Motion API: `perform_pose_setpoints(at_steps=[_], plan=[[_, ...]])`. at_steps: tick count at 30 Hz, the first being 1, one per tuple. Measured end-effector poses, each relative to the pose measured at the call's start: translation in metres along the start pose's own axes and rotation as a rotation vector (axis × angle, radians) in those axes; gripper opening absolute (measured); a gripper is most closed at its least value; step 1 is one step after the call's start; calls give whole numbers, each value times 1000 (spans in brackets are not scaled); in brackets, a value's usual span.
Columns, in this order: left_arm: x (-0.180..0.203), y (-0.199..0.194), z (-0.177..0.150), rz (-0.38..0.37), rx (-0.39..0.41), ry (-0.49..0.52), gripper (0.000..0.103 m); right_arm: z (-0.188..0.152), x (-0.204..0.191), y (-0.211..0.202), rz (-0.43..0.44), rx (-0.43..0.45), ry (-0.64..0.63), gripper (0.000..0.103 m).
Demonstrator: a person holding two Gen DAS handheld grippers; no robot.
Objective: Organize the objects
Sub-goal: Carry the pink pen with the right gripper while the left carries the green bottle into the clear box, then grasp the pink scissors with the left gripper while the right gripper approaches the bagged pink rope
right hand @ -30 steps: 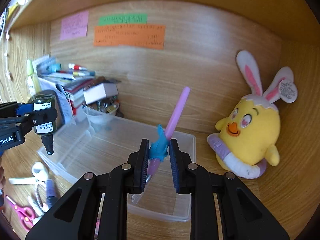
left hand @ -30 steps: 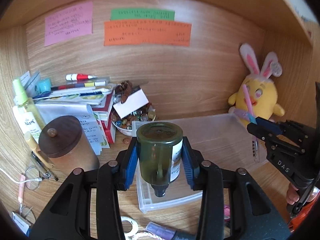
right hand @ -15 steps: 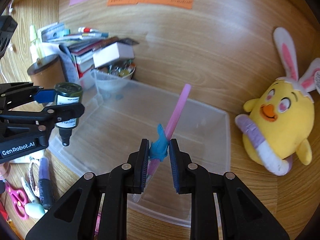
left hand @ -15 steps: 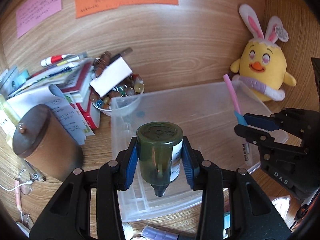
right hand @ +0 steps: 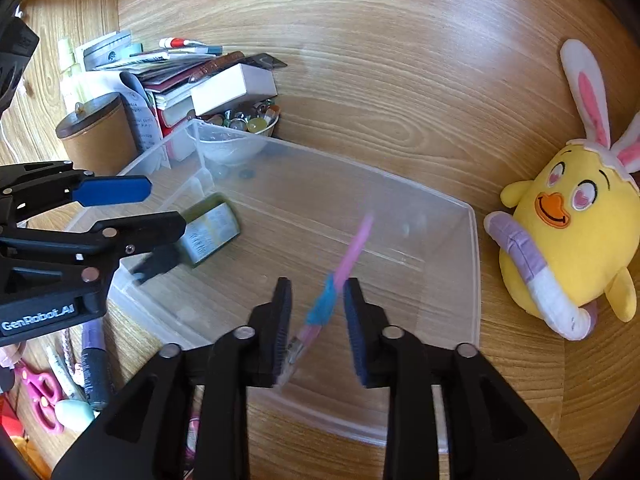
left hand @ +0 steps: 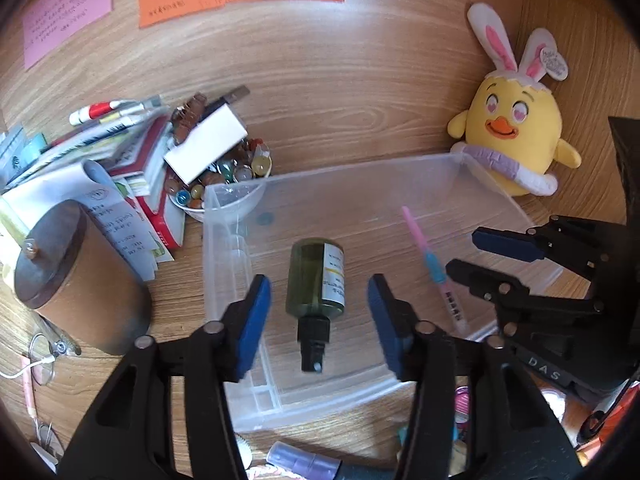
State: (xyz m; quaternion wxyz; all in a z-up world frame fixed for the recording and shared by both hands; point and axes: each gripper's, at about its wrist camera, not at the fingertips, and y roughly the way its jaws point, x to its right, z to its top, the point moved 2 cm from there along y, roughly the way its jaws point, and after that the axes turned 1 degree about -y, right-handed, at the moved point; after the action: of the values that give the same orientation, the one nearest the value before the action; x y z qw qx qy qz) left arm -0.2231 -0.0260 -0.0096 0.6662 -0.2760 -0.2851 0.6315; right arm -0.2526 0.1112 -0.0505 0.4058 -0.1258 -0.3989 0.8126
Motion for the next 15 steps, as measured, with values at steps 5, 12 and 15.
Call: perform_pose_setpoints(at_steps=[5,12,15], plan=[[0,-27,-1,7,54,-1,69,-2,-3,-21,-26,48,8,48],[-11,-69,-18,45,137,-20,95,-15,-1,-59,-32,108,73,74],[-16,-83,-33,56,147,-22,96,-25,-3,-78,-35,138,96,82]])
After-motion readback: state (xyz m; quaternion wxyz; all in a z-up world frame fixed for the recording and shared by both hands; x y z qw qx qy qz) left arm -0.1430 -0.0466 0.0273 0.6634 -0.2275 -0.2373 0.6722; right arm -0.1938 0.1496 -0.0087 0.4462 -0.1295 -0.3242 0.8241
